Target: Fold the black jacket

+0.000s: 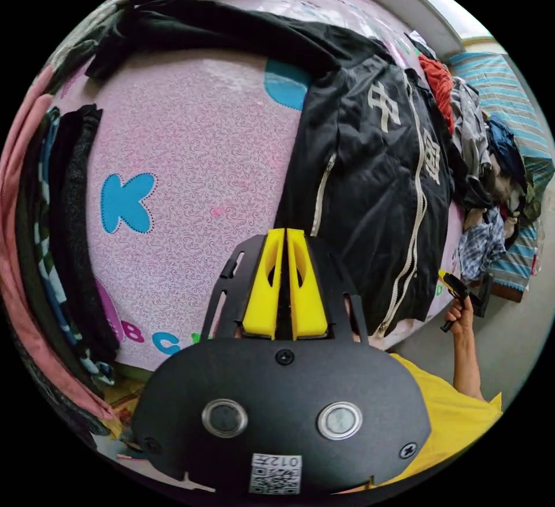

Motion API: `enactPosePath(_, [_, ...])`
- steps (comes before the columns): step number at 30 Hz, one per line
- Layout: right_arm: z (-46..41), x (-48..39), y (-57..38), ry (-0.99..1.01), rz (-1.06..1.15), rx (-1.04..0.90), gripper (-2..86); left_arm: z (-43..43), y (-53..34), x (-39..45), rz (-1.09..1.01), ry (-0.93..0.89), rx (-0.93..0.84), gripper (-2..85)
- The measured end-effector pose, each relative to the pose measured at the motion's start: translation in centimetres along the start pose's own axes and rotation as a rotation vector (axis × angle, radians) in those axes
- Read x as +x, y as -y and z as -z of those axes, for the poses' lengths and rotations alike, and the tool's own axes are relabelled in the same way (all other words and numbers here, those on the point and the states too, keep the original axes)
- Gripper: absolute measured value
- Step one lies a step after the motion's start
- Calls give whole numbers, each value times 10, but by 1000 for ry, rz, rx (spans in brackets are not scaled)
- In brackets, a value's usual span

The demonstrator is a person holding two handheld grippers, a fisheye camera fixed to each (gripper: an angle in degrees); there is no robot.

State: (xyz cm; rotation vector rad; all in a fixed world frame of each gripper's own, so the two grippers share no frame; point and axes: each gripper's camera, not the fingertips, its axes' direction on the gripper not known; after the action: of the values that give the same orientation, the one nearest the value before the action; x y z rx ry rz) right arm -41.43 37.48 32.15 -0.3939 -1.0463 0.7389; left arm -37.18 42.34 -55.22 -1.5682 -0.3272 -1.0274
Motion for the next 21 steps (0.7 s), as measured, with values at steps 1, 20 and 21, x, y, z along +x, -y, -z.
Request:
enactPosePath(1, [23,5,1,-15,32,65,29,22,-5,10,42,26,80,3])
enactPosePath(20, [170,116,87,75,-67,633,17,109,146,553,-746,-247,2,60])
enactPosePath(21, [165,107,81,57,-28,638,16,115,152,593,-824,-230,-19,78])
